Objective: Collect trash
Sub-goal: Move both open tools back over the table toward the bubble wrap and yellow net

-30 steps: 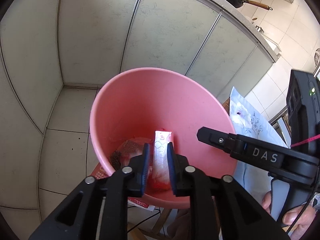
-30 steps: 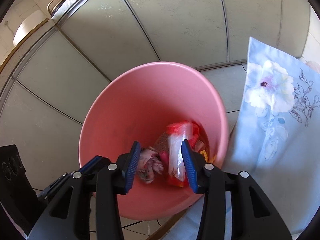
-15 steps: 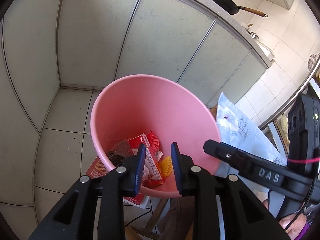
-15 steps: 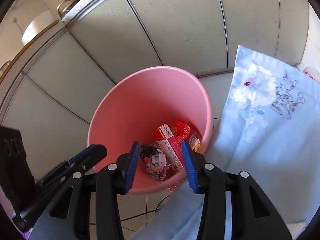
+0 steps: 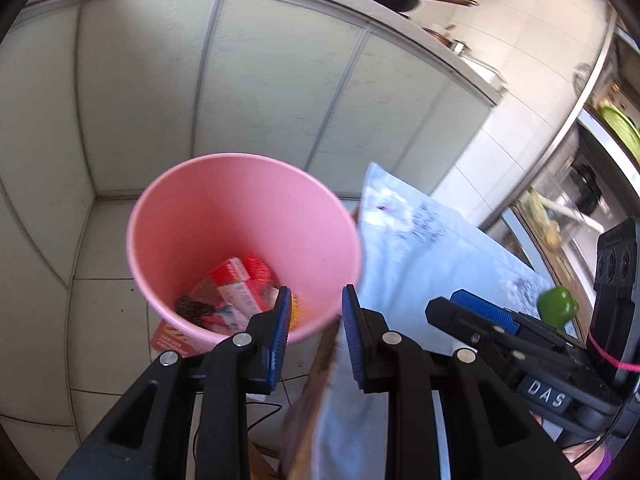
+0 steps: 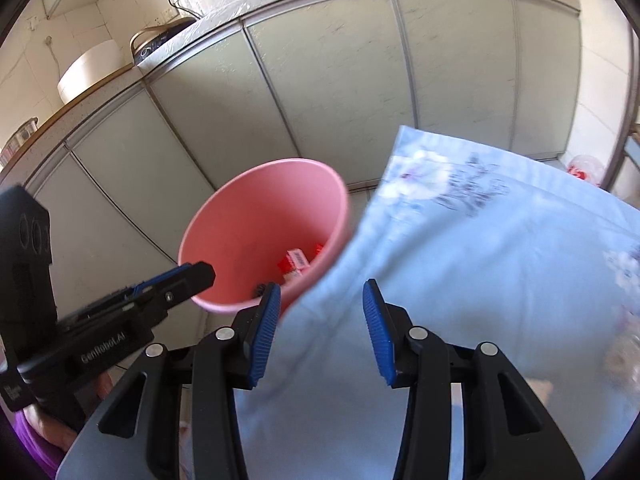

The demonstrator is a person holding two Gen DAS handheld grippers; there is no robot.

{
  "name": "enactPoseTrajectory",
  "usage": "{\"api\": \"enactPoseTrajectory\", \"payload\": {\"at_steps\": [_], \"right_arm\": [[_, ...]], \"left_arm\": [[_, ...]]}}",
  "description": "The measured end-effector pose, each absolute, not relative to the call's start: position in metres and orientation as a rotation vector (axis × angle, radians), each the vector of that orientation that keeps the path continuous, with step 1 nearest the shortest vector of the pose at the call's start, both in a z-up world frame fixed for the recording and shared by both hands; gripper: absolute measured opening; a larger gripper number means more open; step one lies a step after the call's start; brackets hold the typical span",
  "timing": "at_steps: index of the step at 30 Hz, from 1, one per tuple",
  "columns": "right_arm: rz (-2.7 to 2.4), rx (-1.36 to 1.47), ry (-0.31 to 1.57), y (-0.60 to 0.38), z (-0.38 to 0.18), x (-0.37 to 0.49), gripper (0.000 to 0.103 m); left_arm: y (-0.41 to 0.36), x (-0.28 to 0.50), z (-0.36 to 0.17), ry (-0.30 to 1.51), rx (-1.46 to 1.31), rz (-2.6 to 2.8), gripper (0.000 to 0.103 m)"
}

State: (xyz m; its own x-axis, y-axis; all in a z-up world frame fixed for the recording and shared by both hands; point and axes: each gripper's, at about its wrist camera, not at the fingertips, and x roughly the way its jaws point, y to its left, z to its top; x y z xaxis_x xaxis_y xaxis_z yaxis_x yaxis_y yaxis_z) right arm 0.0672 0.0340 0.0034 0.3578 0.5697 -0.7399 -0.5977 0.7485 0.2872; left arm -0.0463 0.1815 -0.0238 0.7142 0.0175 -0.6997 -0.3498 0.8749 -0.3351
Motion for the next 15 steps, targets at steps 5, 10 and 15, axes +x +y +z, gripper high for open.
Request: {"api": "enactPoseTrajectory", "payload": {"at_steps": [5,10,15], "right_arm": [[0.702,-0.063,0.903,0.003,0.005,0.046,0.044],[0.656,-0.081,0.871,-0.029,0.004,0.030,0.044],[0.595,-0.056,0.848,-0.067,0.003,0.018,0.044]], "left_arm": [[0.143,-0.043,-0.024,0.769,-0.417,0.144,0.025],[0.104,-0.041,-0.030,0.799,-0.374,0.086,0.025],[0.070,-0.045,-0.030,0.809,-0.327,0.058,0.025]]}}
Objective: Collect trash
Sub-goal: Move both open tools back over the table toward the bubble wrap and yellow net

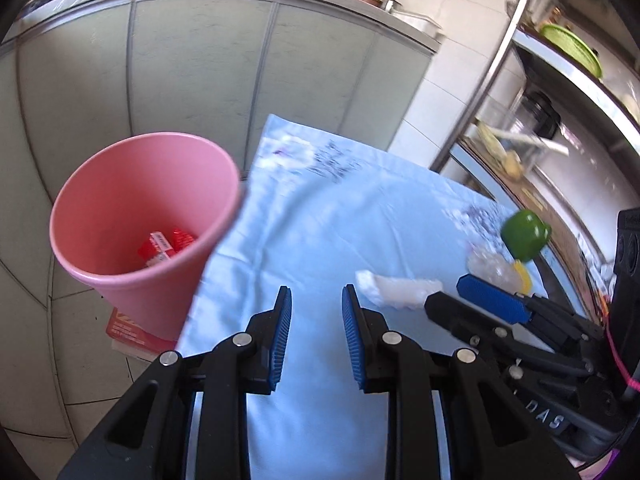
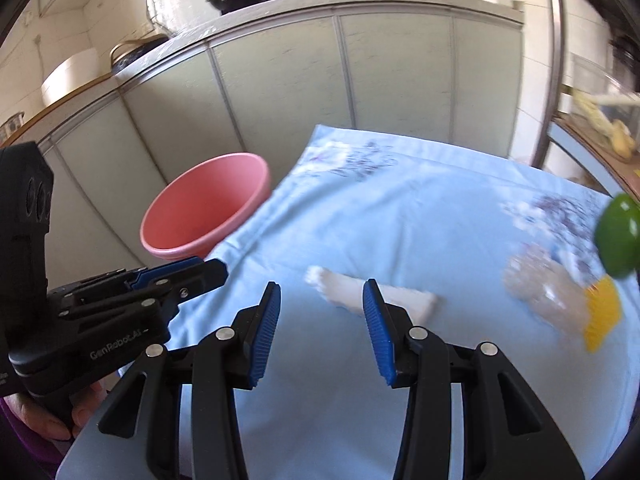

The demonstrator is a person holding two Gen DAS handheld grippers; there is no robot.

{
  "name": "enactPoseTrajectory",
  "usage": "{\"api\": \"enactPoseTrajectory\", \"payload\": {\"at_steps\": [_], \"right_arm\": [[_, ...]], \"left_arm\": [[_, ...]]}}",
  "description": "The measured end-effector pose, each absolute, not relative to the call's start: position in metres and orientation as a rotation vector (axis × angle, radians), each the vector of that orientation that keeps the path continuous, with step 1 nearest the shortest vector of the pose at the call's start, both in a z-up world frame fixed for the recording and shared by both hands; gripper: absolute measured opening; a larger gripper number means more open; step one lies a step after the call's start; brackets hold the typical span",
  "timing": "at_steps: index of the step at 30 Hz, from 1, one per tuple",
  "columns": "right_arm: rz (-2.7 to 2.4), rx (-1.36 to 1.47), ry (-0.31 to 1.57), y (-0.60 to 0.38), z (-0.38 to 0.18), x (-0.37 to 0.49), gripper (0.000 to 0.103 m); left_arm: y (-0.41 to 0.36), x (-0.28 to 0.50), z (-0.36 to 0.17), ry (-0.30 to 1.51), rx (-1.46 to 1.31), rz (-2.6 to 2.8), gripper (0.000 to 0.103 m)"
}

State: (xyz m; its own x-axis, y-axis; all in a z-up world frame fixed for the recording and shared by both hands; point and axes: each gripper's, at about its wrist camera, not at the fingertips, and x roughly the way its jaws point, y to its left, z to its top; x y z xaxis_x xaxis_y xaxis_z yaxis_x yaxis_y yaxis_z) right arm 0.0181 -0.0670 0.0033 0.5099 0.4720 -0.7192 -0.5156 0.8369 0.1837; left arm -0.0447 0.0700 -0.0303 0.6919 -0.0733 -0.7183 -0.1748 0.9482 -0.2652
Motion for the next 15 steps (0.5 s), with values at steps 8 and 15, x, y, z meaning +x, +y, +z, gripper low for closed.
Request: {"api": "enactPoseTrajectory", "payload": {"at_steps": [8,15], "right_arm": [[0.501,0.011,0.826,-0.118,0.002,0.010,0.044],[0.435,0.042,0.816,-0.144,-0.002,0.003,0.044]], "left_arm": [[0.025,-0.050,-0.035,0.848,-0.257,-0.007,0.025],[0.009,-0.053,-0.036,0.880,-0.244,-0.063,0.025]]}}
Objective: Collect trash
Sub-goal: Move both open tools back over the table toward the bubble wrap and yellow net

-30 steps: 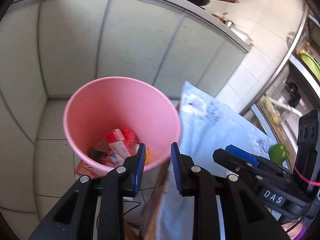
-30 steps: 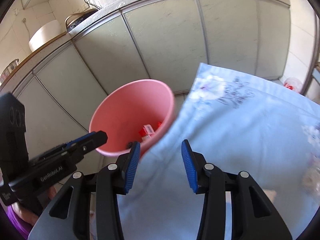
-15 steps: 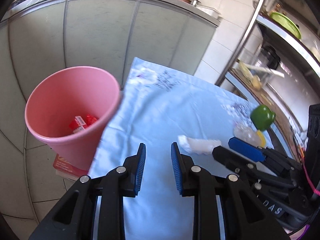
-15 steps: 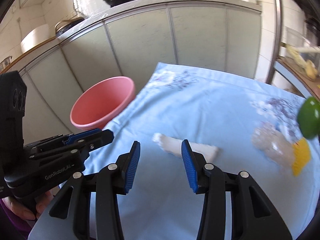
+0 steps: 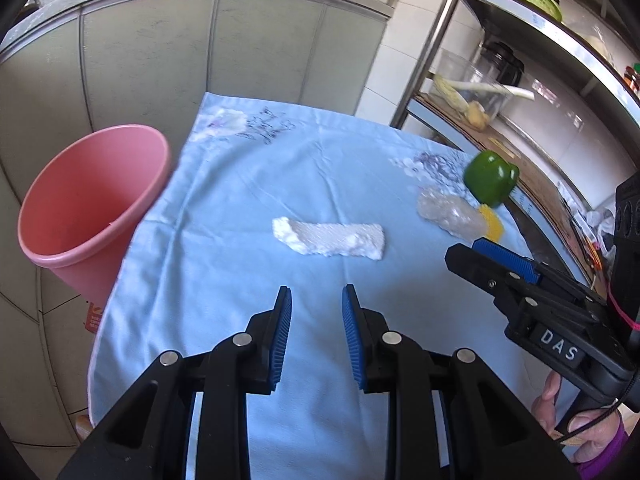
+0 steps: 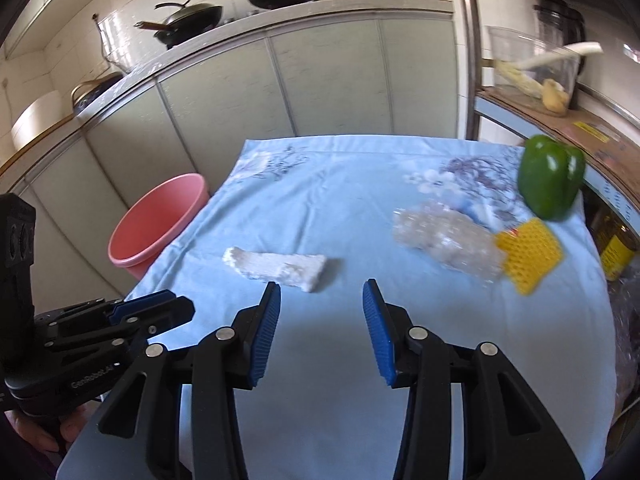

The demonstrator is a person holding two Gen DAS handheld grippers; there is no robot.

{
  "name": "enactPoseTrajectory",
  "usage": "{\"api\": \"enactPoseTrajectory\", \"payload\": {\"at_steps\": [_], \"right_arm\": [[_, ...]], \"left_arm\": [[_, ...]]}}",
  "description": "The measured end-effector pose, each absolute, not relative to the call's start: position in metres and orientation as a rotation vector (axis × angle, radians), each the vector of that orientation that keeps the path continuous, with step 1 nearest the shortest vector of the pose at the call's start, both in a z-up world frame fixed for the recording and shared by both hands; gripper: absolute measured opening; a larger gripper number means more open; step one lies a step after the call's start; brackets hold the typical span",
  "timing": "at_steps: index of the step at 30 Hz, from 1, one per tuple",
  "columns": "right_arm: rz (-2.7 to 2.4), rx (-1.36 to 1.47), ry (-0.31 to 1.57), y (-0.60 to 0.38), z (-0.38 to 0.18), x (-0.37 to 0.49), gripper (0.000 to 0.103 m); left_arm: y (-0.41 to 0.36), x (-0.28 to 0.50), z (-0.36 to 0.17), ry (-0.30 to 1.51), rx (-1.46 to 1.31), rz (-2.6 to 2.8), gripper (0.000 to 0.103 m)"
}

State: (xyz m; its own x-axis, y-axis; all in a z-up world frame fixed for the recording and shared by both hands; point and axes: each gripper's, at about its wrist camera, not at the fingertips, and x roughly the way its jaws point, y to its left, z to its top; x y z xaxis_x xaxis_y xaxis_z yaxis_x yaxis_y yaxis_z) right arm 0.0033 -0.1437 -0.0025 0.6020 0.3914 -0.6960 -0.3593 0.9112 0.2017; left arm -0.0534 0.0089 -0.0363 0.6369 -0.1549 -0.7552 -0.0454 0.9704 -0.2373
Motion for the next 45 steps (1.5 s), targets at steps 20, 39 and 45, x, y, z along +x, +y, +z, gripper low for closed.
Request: {"api": "enactPoseTrajectory", "payload": {"at_steps": [20,39,45], "right_arm": [[0.287,0.125,0.793,-0.203,-0.013,0.000,0.044],[0.152,0.265,0.796,-0.269,-0.035,0.014,0.044],[0.163,0.317,0.818,-0.275,-0.040,0.016,0.044]], "left_arm": [[-0.032,-0.037,-0.047,0.959,-0.211,-0.237,0.025],[-0.095,0.086,-0.030,0.966,-0.221,-0.278,0.044],[-0.095,0.112,-0.059,1.060,-0.316,-0.266,0.044]]}}
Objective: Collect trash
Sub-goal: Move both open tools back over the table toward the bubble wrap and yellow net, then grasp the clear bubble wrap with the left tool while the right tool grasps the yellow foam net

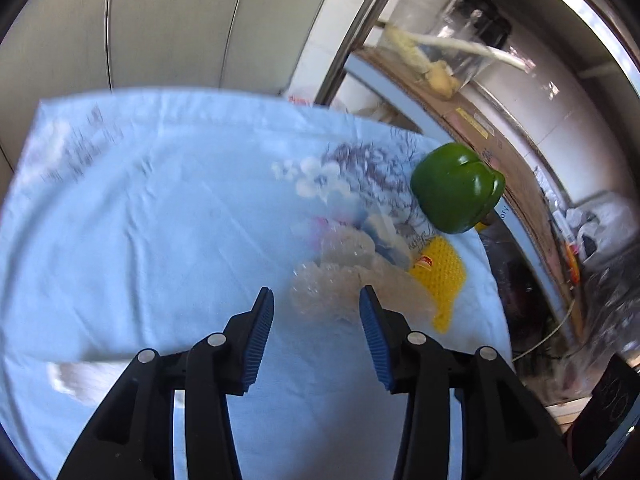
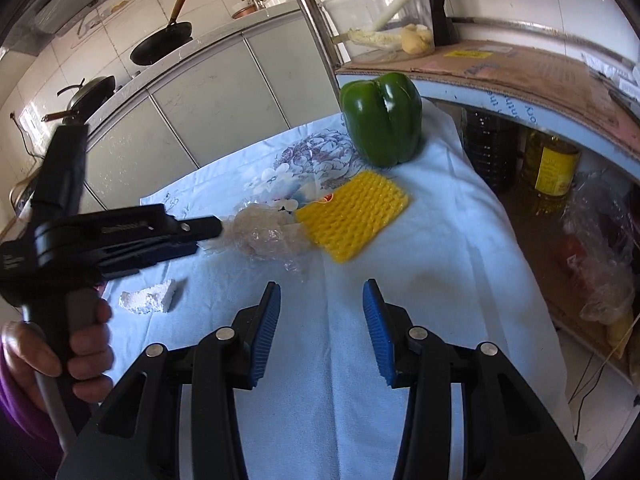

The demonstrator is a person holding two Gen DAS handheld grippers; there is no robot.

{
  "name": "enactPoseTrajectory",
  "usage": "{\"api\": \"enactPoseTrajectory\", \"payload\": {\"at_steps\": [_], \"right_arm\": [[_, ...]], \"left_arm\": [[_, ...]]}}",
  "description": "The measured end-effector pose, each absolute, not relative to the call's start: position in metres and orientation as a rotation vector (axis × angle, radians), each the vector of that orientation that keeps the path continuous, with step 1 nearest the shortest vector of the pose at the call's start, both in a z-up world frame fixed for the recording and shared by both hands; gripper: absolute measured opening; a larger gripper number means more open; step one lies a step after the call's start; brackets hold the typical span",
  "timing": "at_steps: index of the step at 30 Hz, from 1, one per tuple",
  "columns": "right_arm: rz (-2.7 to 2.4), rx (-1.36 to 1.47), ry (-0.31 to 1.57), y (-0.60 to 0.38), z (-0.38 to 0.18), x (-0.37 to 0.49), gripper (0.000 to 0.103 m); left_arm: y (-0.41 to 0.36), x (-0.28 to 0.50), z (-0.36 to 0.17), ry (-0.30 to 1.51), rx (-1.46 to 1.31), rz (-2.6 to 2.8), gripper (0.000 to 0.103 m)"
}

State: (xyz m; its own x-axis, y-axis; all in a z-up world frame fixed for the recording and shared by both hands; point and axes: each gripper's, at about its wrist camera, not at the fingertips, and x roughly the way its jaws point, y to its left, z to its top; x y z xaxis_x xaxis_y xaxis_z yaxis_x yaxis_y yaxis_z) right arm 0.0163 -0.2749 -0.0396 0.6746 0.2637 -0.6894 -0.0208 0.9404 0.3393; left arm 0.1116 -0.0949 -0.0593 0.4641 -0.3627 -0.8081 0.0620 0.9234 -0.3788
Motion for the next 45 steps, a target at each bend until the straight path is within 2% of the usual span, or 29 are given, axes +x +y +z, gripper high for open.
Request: {"api": "enactPoseTrajectory", "payload": {"at_steps": [3,8,9,10,11,12,16,26,28,39,41,43,45], "right_arm": [[0.163,0.338,0.833,-0.277,-0.042,0.018,0.044],[0.160,0.338,0.849,-0.275,-0.043,0.019,0.044],[0.158,0.336,0.850,-0.274,-0.043,0.019,0.044],[0.156,0.337,0.849,-0.274,-0.043,0.019,0.044],[0.153,0.337,0.850,-0.274,-0.043,0.019,0.044],[0.150,0.339,0.850,-0.275,-0.043,0.019,0.044],[0.140,0.357,0.849,-0.279,-0.043,0.020,0.044],[0.067,0.388,0.853,-0.295,-0.032,0.058,0.045],[0.062,0.393,0.859,-0.291,-0.034,0.067,0.055],[-0.031,0.276,0.897,-0.269,-0.056,0.100,0.056],[-0.010,0.258,0.889,-0.266,-0.056,0.100,0.055],[0.012,0.267,0.893,-0.266,-0.058,0.099,0.036],[0.022,0.272,0.894,-0.267,-0.057,0.097,0.027]], "left_arm": [[-0.097,0.113,-0.067,1.062,-0.345,-0.288,0.044],[-0.102,0.110,-0.067,1.012,-0.352,-0.315,0.035],[-0.103,0.110,-0.066,1.005,-0.351,-0.321,0.031],[-0.104,0.109,-0.065,0.988,-0.343,-0.333,0.020],[-0.105,0.108,-0.063,0.973,-0.327,-0.340,0.019],[-0.106,0.107,-0.062,0.963,-0.317,-0.344,0.012],[-0.106,0.102,-0.057,0.931,-0.290,-0.362,0.007],[-0.084,0.055,-0.034,0.851,-0.253,-0.402,0.005],[-0.078,0.046,-0.032,0.847,-0.257,-0.406,0.005],[-0.060,0.015,-0.034,0.849,-0.265,-0.413,0.005],[-0.060,0.013,-0.035,0.846,-0.261,-0.411,0.005],[-0.059,0.011,-0.034,0.845,-0.260,-0.412,0.005],[-0.058,0.009,-0.033,0.842,-0.263,-0.413,0.005]]}}
